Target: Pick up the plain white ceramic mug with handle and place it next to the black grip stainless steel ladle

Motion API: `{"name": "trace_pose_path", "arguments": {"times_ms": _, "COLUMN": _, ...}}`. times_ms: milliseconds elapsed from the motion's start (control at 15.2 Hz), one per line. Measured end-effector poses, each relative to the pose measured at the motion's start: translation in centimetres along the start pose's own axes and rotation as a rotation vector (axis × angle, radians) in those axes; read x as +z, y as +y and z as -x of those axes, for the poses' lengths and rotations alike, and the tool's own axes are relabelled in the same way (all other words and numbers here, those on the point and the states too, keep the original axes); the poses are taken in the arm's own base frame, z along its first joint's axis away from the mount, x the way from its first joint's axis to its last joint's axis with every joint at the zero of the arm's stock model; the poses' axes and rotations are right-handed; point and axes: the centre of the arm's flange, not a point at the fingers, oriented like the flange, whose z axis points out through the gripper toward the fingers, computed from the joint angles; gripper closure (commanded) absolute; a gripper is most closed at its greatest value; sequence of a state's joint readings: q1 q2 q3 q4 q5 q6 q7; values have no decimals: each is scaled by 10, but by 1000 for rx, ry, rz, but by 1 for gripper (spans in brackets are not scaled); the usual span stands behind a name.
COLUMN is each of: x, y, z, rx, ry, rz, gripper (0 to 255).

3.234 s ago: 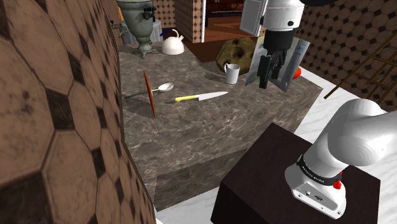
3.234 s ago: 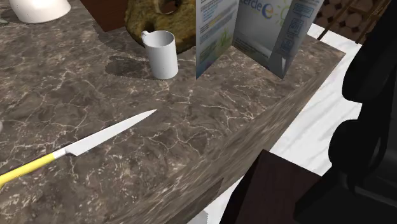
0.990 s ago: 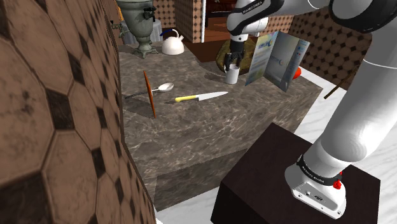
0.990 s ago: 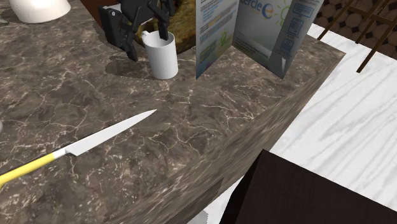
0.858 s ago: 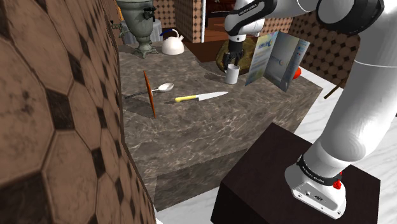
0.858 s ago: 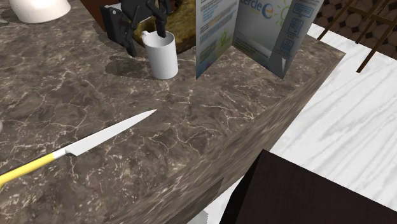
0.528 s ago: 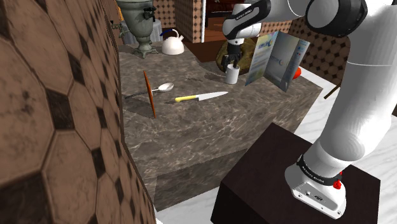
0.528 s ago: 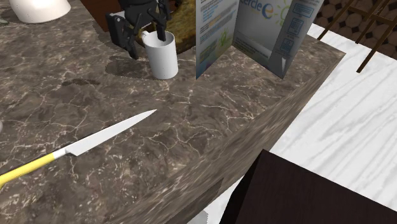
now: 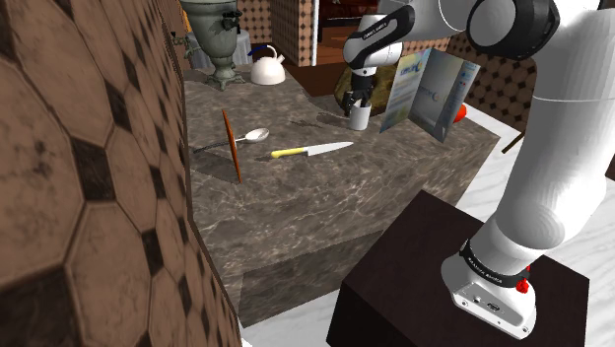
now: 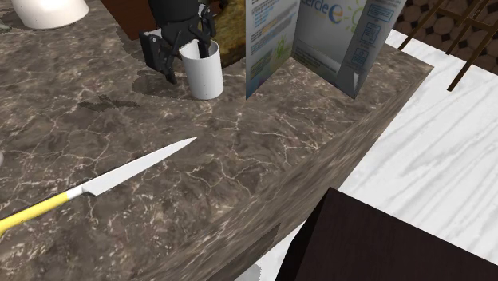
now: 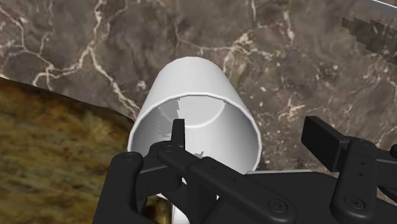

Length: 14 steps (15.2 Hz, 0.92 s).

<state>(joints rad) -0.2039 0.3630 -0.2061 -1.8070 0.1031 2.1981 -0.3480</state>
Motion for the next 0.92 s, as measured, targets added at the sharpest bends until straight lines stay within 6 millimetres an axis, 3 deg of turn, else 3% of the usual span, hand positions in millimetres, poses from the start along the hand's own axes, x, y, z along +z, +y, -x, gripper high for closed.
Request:
{"name": "trace_pose_path", "arguments": {"times_ms": 132, "x": 0, "y": 0, "z": 0, "rx": 0, "ry": 0, "rz": 0, "gripper": 0}}
{"name": "trace_pose_path", "arguments": {"times_ms": 198, "x": 0, "y": 0, "z": 0, "rx": 0, "ry": 0, "rz": 0, "gripper": 255}}
{"name": "trace_pose_path", "arguments": {"times_ms": 924, "x": -2, "y": 0, "z": 0, "rx": 0, "ry": 0, "rz": 0, "gripper": 255}}
